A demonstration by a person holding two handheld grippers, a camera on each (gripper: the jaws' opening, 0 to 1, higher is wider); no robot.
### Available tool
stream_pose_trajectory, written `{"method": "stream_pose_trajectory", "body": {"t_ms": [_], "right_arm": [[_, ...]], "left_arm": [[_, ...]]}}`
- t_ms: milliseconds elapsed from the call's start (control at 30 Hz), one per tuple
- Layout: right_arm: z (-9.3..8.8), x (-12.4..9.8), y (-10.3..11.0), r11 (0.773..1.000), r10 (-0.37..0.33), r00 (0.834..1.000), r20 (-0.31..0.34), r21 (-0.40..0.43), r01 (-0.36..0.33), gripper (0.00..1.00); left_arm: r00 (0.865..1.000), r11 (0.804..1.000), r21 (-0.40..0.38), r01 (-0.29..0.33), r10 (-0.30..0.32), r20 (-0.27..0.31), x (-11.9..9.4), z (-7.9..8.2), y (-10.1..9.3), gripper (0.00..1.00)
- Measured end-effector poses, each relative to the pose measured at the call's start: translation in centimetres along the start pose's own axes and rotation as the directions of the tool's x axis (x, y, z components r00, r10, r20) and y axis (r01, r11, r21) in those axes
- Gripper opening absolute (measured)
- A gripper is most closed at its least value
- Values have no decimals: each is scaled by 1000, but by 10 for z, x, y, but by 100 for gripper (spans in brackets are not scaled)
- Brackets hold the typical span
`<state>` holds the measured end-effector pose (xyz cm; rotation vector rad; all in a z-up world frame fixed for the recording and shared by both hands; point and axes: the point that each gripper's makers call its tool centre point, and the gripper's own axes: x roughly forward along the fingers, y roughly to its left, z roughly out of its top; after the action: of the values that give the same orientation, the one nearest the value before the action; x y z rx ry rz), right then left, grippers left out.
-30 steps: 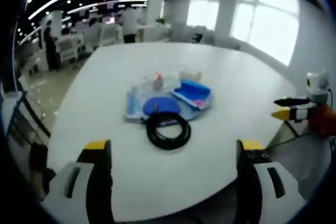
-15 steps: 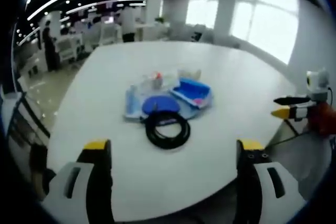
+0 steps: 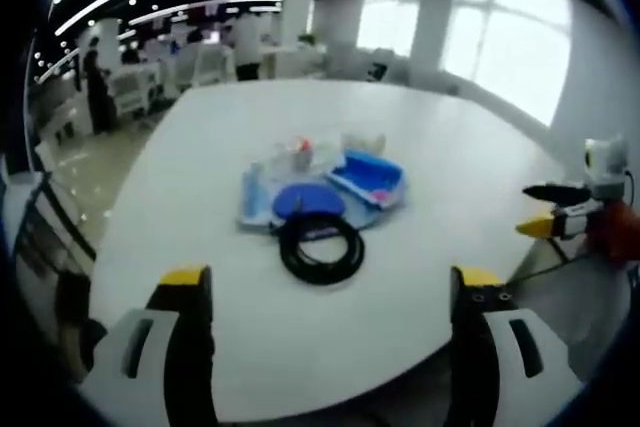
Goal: Arrange the tabletop items into an orderly group along one side of the table until the central work area is clear of visible clutter.
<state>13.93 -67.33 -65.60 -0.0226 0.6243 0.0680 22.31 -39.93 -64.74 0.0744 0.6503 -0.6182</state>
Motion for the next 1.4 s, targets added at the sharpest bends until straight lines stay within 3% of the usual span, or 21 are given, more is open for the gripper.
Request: {"method": "stream_pose_trajectory", "body": {"t_ms": [300,533,700,833,900,1167,1400], "right_arm": [[2,2,-2,1000,0,1000,9,-24,0,100],[-12,1,-6,1000,-19,997,-71,-17,17,100],[-14,-3,-10,999,-42,996,-77,-28,40,100],[-12,-7,-18,997,-74,995,-61,-11,74,89],[-11,-7,-20,996,-84,995,-60,-2,84,89],[-14,-4,-14,998,-62,995,-73,-20,60,92],[-20,0,-13,999,-39,994,-97,22,41,91]], "left_arm": [[1000,1000,-6,-1,1,-4,0,-1,1,96],[1000,1000,-8,0,0,-12,1,-2,1,96],[1000,1000,3,8,-8,-15,3,-2,-2,96],[1000,1000,9,14,-14,-20,3,-2,-3,96],[1000,1000,5,14,-14,-18,3,-2,-2,96],[1000,1000,-12,4,-4,-17,2,-3,2,96],[1000,1000,-11,3,-4,-15,1,-2,2,96]]}}
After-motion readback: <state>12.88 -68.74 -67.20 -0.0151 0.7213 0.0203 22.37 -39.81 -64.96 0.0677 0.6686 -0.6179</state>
